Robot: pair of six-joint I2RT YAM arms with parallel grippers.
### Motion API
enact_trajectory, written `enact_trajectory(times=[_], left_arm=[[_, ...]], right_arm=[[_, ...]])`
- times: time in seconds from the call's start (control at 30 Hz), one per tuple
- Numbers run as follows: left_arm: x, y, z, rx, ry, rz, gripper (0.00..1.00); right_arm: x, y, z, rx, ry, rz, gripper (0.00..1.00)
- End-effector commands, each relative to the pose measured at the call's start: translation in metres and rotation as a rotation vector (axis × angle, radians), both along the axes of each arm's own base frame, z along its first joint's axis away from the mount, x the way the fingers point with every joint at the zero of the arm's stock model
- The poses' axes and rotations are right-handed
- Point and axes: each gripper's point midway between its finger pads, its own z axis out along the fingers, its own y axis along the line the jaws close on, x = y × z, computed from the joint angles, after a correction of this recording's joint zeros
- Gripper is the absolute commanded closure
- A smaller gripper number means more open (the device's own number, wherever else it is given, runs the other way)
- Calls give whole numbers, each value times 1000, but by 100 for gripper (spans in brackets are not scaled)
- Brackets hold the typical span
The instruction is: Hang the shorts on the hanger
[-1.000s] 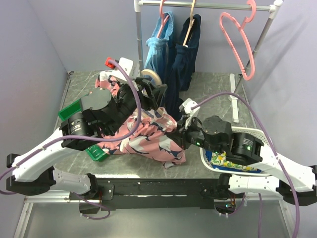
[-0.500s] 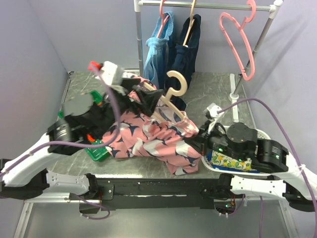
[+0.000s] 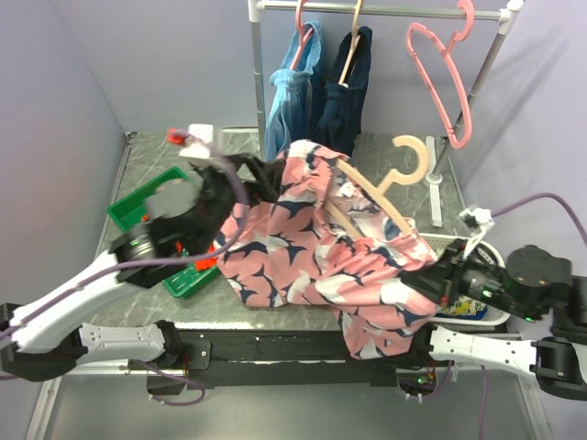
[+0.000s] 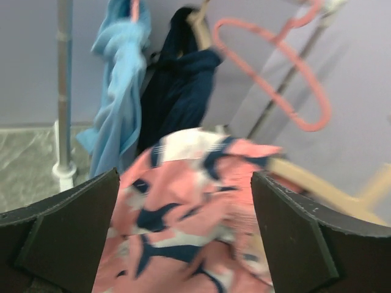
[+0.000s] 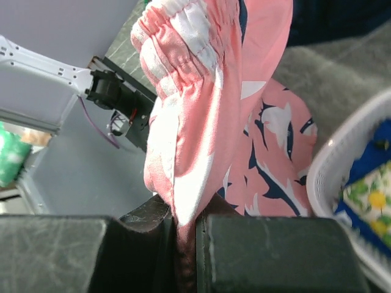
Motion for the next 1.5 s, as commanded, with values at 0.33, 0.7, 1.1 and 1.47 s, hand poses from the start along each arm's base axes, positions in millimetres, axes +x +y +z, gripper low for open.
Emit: enact_trajectory(times=[0.33,0.7,1.1,1.47], left_arm=[[91,-25,-100,-94,205,43,21],[103,-103,-160,-75,299,-141,37],[43,-200,-168,-78,301,-385,34],[47,-248,-172,-67,334,-449,29]], right_arm=[[-34,-65,40,233,85,-54,100],[-46,-82,58,335,69,-26,100],[-29,-87,57,335,62,-132,100],[19,-94,36,269,47,-441,100]])
